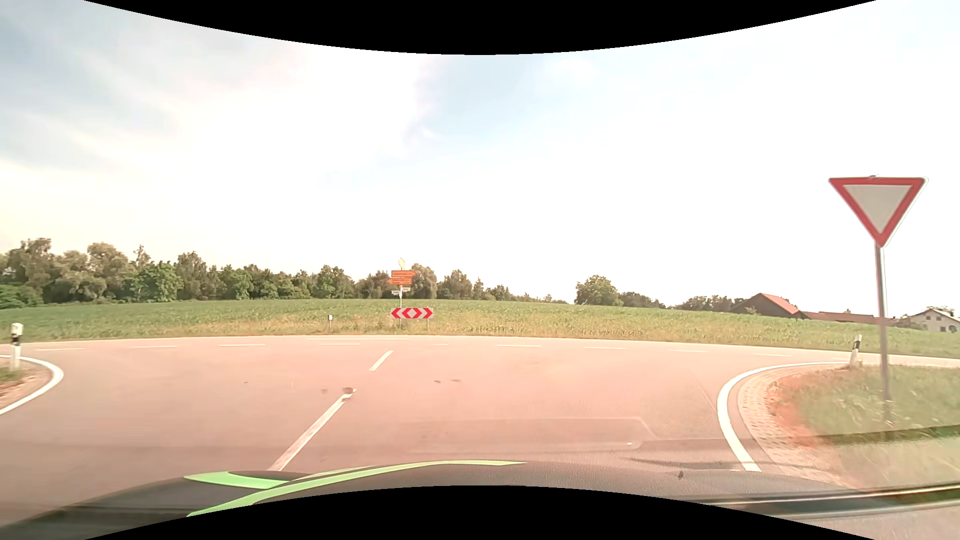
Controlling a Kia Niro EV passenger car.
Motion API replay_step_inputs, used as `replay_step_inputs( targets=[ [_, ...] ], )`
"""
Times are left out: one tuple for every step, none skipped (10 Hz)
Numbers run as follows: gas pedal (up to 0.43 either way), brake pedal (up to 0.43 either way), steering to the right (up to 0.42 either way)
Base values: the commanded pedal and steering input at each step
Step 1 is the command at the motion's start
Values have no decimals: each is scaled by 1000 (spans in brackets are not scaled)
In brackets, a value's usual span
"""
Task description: Follow the waypoints while adhering to traffic rules and regulations
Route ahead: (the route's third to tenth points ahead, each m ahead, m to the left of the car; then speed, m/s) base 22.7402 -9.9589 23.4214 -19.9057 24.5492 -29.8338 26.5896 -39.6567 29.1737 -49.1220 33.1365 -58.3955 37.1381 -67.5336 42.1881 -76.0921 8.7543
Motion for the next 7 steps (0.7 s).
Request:
replay_step_inputs(
  targets=[
    [0,207,153],
    [0,201,174],
    [0,189,192],
    [0,177,203],
    [0,159,215],
    [0,79,227],
    [0,6,237]
  ],
)
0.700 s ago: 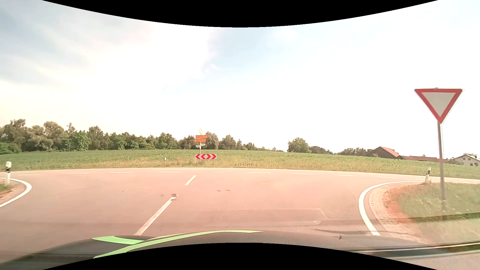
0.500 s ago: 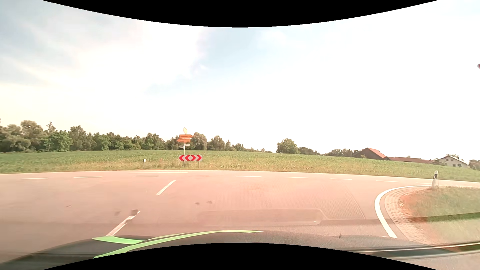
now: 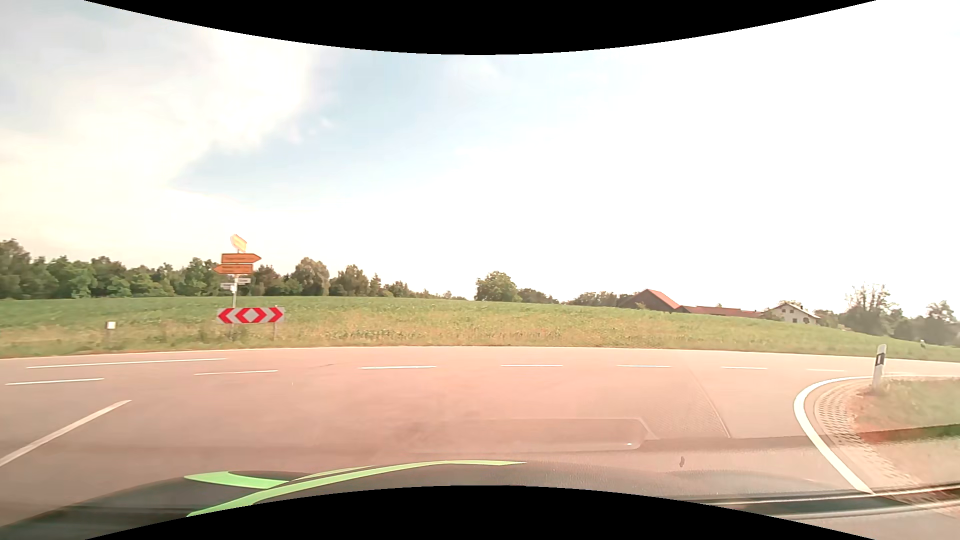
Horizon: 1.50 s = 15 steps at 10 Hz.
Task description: Follow the waypoints while adhering to traffic rules and regulations
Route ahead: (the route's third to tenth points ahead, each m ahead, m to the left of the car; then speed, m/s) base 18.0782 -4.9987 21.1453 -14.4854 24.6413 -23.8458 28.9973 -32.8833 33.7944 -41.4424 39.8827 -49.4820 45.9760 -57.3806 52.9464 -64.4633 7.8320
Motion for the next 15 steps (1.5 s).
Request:
replay_step_inputs(
  targets=[
    [0,0,245],
    [0,0,257],
    [0,0,268],
    [0,0,275],
    [0,0,276],
    [39,0,277],
    [59,0,285],
    [59,0,294],
    [67,0,301],
    [87,0,304],
    [87,0,304],
    [118,0,304],
    [138,0,302],
    [157,0,300],
    [157,0,295]
  ],
)
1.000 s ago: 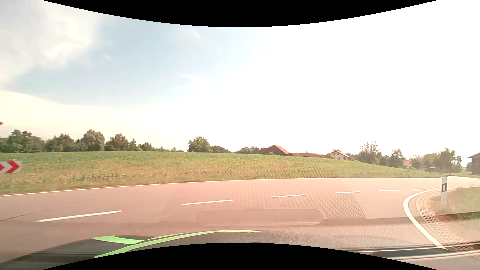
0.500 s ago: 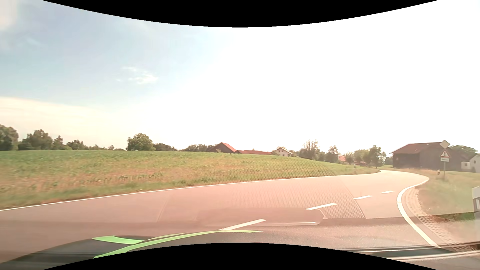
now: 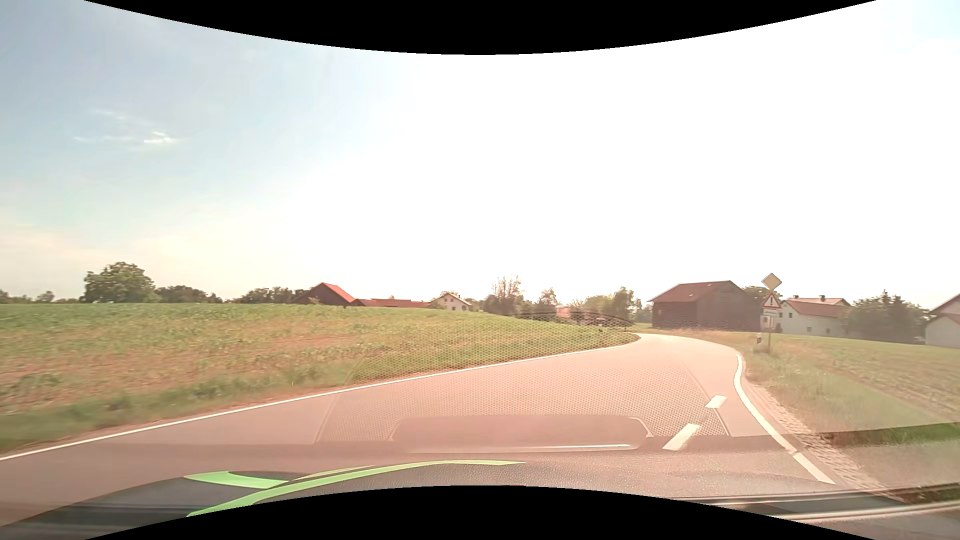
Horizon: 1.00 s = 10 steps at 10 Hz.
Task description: Follow the waypoints while adhering to traffic rules and regulations
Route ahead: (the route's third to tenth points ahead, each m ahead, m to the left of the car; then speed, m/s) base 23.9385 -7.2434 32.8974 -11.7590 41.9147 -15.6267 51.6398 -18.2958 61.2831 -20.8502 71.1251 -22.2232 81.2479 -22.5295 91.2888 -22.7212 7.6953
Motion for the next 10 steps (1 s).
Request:
replay_step_inputs(
  targets=[
    [177,0,286],
    [197,0,273],
    [220,0,267],
    [240,0,260],
    [240,0,252],
    [248,0,236],
    [248,0,221],
    [268,0,200],
    [299,0,176],
    [299,0,145]
  ],
)
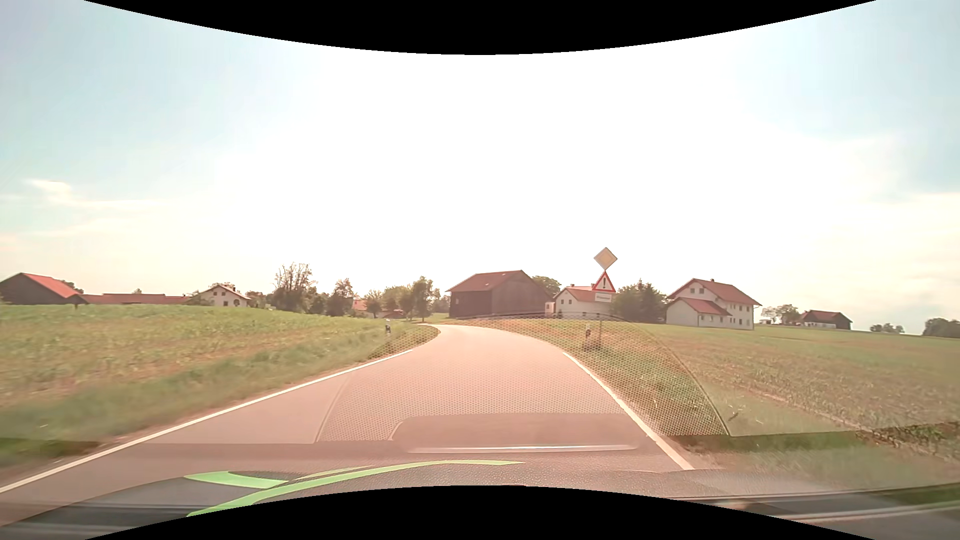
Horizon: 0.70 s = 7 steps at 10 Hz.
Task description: Follow the waypoints while adhering to traffic rules and regulations
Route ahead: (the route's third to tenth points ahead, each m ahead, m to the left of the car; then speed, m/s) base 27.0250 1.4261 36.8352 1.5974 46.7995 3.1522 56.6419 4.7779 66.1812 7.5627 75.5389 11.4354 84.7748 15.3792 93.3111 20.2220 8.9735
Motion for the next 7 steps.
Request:
replay_step_inputs(
  targets=[
    [299,0,117],
    [299,0,78],
    [319,0,51],
    [331,0,32],
    [331,0,23],
    [331,0,8],
    [339,0,0]
  ],
)
